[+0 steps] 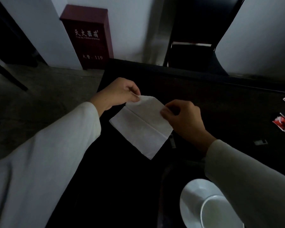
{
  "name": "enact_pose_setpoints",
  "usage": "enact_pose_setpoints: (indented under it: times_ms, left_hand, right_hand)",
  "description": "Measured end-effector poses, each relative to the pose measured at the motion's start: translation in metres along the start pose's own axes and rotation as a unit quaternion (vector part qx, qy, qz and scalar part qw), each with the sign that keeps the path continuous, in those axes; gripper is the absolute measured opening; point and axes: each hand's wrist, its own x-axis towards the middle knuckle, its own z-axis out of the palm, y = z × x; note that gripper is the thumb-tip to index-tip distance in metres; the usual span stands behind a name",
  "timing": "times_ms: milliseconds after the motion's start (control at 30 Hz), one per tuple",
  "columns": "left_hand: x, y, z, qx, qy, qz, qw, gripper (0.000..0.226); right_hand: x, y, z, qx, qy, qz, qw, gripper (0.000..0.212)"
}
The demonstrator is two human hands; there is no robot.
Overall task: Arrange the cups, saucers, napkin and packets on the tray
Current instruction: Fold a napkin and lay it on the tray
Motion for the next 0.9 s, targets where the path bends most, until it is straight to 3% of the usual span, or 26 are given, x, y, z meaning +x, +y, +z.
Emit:
enact_pose_setpoints:
  times_ms: [233,400,533,700,800,900]
  left_hand:
    - [-0.026,-0.006,-0.025,0.025,-0.035,-0.02,0.999,0.022]
    - [-0.041,-0.011,-0.045,0.066,-0.157,-0.085,0.982,0.052]
    - [-0.044,-0.01,-0.053,0.076,-0.174,-0.093,0.977,0.047]
    - [-0.03,-0.008,-0.035,0.125,-0.057,0.001,0.991,0.027]
    - [-0.023,-0.003,-0.015,0.224,-0.057,0.077,0.97,0.028]
    - [-0.02,0.008,0.008,0.257,-0.09,0.126,0.954,0.035]
  right_hand:
    - [-0.023,-0.018,0.013,0.006,-0.099,-0.065,0.993,0.013]
    - [-0.034,-0.024,0.028,-0.004,-0.141,-0.093,0.986,0.015]
    - [-0.03,-0.02,0.028,-0.017,-0.124,-0.077,0.989,0.022]
    - [-0.011,-0.002,0.02,-0.076,-0.041,-0.016,0.996,0.029]
    - [-0.005,0.006,0.02,-0.112,-0.103,0.028,0.988,0.036]
    - [-0.004,0.007,0.022,-0.131,-0.145,0.051,0.979,0.041]
